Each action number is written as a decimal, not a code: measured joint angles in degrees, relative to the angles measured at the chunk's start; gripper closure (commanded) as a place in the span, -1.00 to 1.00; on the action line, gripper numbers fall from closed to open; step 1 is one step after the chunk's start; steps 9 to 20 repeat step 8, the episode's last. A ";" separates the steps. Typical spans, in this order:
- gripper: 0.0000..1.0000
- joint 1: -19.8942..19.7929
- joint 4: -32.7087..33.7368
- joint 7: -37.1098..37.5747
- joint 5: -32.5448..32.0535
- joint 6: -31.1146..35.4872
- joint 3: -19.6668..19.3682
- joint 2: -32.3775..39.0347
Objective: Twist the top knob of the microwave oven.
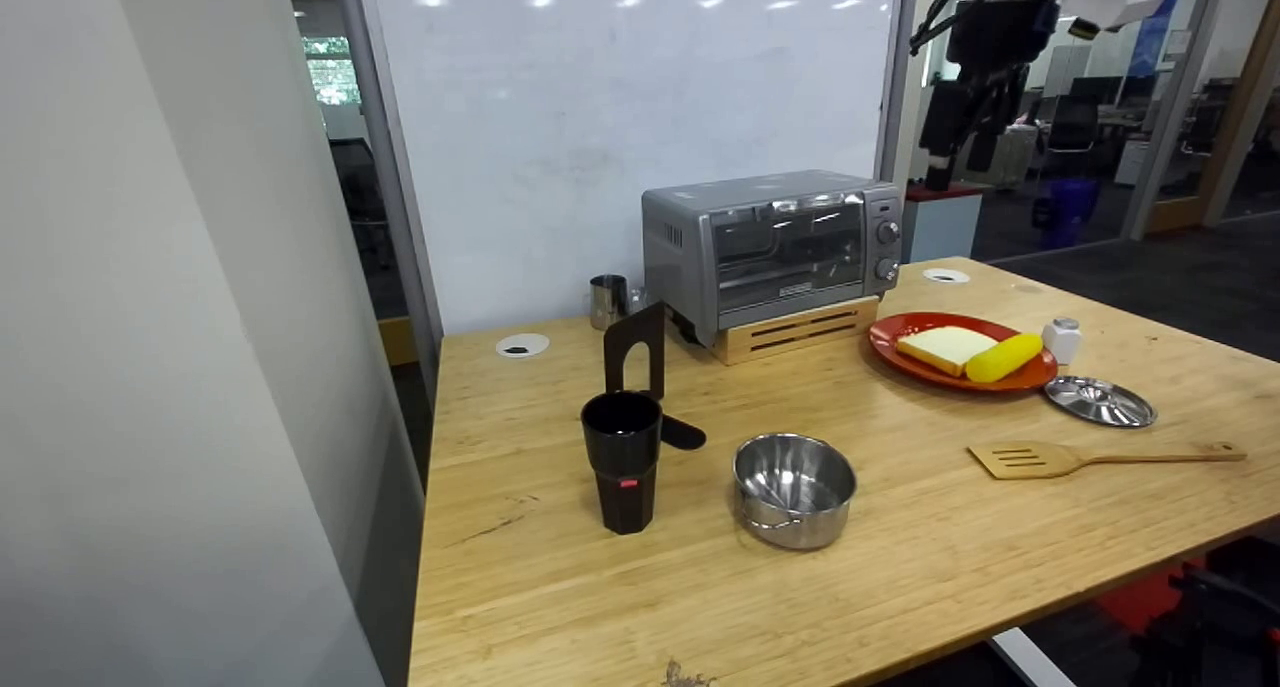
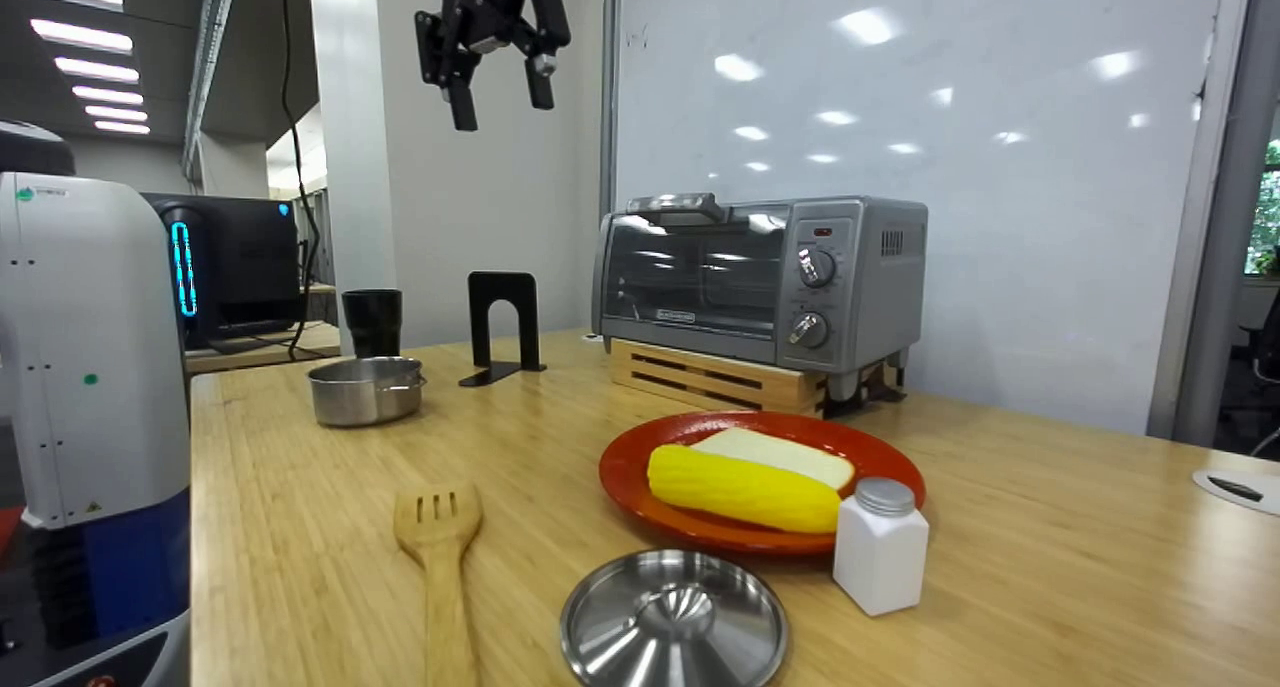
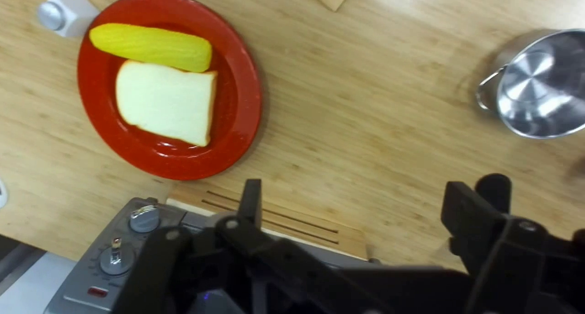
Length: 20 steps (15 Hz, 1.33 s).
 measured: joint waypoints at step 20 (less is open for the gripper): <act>-1.00 0.97 -3.68 -0.51 5.73 -2.01 0.41 -6.55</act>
